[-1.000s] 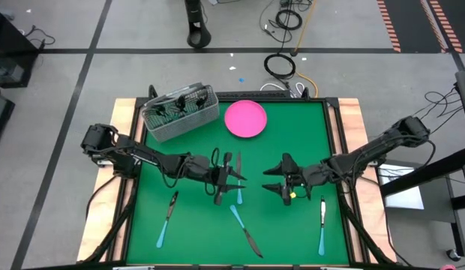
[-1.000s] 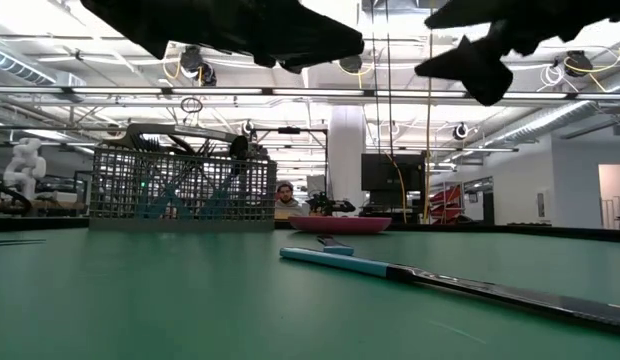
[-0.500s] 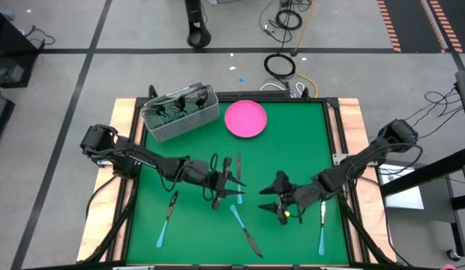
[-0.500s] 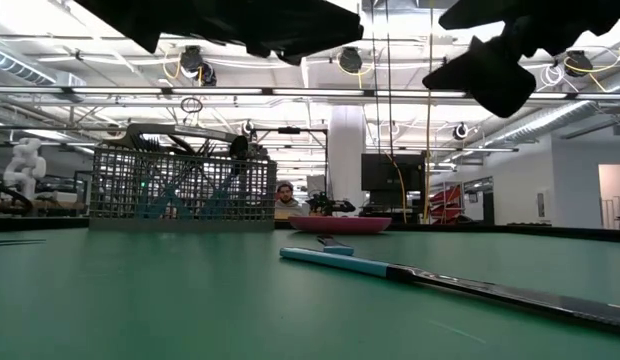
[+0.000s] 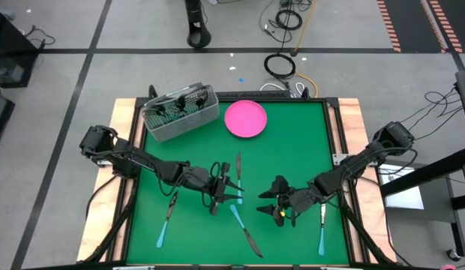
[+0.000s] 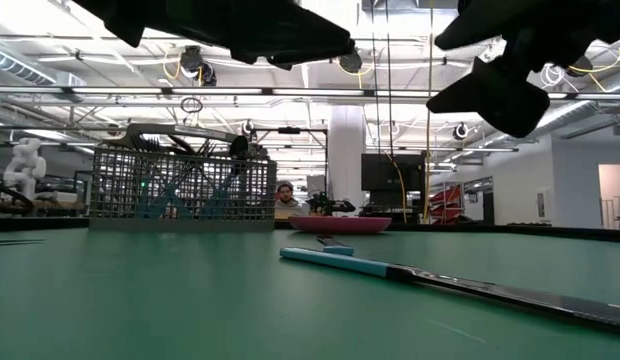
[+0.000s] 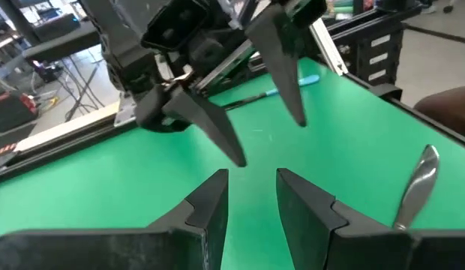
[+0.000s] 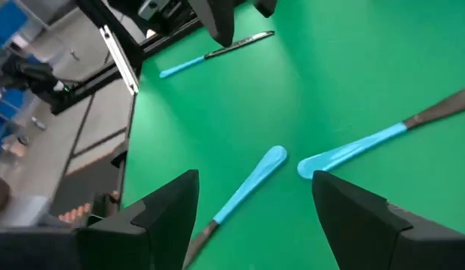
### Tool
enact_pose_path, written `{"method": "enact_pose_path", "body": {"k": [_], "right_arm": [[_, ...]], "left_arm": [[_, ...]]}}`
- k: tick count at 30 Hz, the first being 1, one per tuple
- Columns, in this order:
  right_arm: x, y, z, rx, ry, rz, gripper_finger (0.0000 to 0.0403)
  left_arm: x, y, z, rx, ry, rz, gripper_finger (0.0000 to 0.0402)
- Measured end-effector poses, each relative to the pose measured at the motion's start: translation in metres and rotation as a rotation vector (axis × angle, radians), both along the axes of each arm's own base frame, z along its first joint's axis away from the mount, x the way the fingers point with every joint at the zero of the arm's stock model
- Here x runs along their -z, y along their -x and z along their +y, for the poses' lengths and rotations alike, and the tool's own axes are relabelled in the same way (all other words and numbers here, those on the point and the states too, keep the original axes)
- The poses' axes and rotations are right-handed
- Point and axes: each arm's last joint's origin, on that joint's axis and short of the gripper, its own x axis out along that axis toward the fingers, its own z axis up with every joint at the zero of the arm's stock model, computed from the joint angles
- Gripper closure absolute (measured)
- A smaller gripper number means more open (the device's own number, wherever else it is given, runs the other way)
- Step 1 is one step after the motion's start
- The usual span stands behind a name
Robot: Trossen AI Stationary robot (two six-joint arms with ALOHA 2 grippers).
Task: Sort silverware
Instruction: Put the blue knife into the gray silverware holder
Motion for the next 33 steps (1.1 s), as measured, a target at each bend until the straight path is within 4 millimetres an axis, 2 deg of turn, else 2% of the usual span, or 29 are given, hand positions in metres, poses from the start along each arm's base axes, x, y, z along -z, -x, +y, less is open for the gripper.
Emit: {"method": "enact_pose_path", "body": {"k": [5,9,12,15,17,22,26,33], "right_arm": [[-0.02,-0.005,0.012,-0.013,-0.034,0.079,0.0151],[-0.052,-0.007,0.024,-0.014,0.009,0.197,0.0151],[-0.07,-0.001,0.03,0.019,0.025,0.328,0.0151],[-0.079,0.011,0.037,0.078,-0.017,0.443,0.0151],[-0.077,0.022,0.042,0.11,-0.063,0.526,0.0151],[-0.061,0.046,0.059,0.209,-0.123,0.665,0.0151],[-0.047,0.056,0.076,0.253,-0.15,0.723,0.0151],[-0.017,0.068,0.097,0.331,-0.125,0.853,0.0151]], "left_arm": [[-0.001,0.002,-0.007,0.014,0.001,-0.013,0.0285],[-0.006,0.001,-0.008,0.014,0.016,-0.065,0.0285],[-0.011,0.0,-0.013,0.033,0.019,-0.082,0.0285],[-0.019,-0.003,-0.02,0.056,0.009,-0.104,0.0285],[-0.02,-0.008,-0.027,0.072,0.004,-0.108,0.0285],[-0.006,-0.025,-0.04,0.09,-0.013,-0.071,0.0285],[0.01,-0.039,-0.042,0.084,-0.027,-0.033,0.0285],[0.018,-0.056,-0.047,0.109,-0.024,-0.012,0.0285]]}}
